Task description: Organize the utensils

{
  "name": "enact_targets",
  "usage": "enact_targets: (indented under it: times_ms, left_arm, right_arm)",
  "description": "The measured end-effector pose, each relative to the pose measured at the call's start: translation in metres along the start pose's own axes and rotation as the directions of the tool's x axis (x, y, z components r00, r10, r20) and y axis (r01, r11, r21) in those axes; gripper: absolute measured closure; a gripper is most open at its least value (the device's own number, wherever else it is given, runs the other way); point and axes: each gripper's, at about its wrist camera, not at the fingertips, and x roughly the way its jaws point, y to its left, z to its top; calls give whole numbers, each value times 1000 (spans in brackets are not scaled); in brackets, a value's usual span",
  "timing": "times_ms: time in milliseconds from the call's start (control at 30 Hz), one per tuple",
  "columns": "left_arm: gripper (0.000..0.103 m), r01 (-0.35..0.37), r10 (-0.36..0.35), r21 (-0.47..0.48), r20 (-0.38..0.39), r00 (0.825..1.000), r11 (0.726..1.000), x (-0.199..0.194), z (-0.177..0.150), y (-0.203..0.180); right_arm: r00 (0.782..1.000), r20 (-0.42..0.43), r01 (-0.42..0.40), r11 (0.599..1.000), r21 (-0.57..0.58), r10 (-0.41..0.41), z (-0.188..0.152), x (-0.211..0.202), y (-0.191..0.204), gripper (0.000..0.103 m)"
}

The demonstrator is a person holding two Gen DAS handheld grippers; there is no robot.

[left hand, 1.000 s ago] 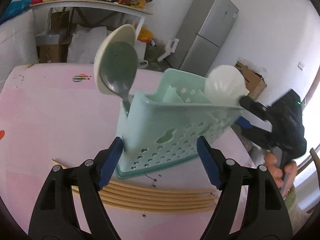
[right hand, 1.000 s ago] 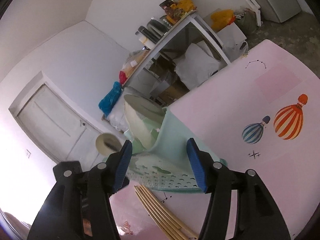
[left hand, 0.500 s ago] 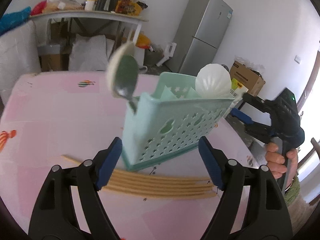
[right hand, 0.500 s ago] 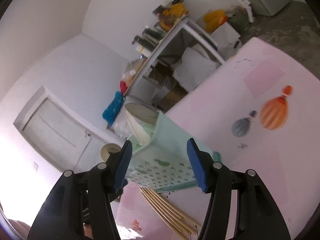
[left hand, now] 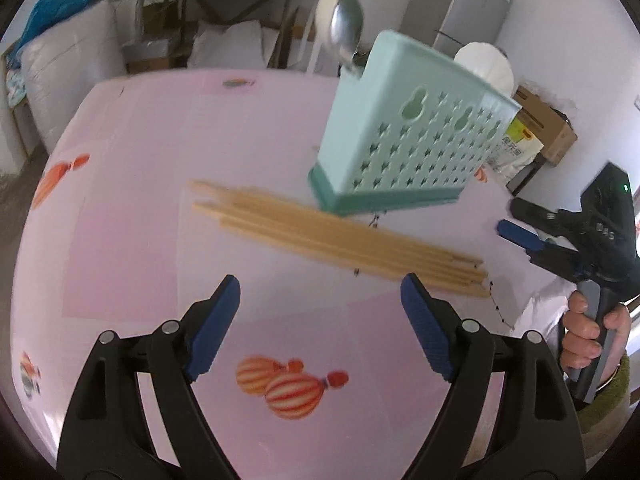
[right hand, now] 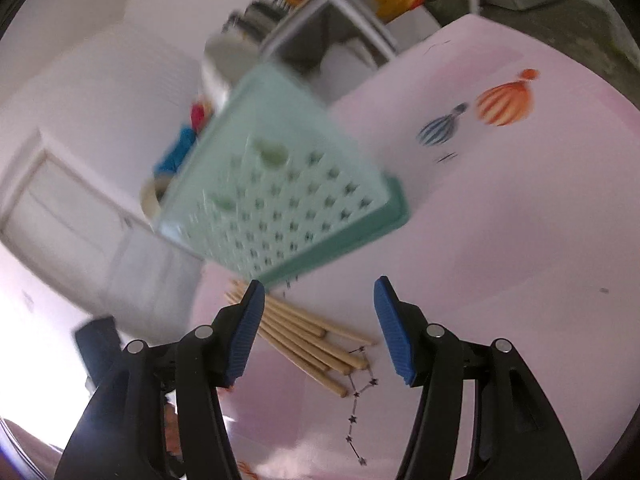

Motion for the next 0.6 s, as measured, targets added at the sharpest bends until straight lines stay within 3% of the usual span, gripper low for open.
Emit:
enact_targets:
  times_ms: [133,200,333,467,600]
  left_arm:
    - [26,-26,24,-50,-41,999,998,5,-15,5]
    - [30,-39,37,-47,-32,999,998,1,-18,2]
    - [44,-8,5,-72,-39,999,997,-1,-21,2]
    - [61,77,-84,-125,-56,995,989,4,-21,-1]
    - [74,146,-161,-173,-72,984,974,11,-22,-5]
  right_arm:
    - [979,-85,171,974,-148,-185,0,41,22,48]
    - [971,-67,211,957,-201,-228,-3,43,33,51]
    - [972,-99,186,958,-216,-212,-17,41,50,65]
    - [964,-99,217,946,-242,-247,-30,37,64,75]
    - [971,-152,158,972,-176,-185,-38,36,69,91]
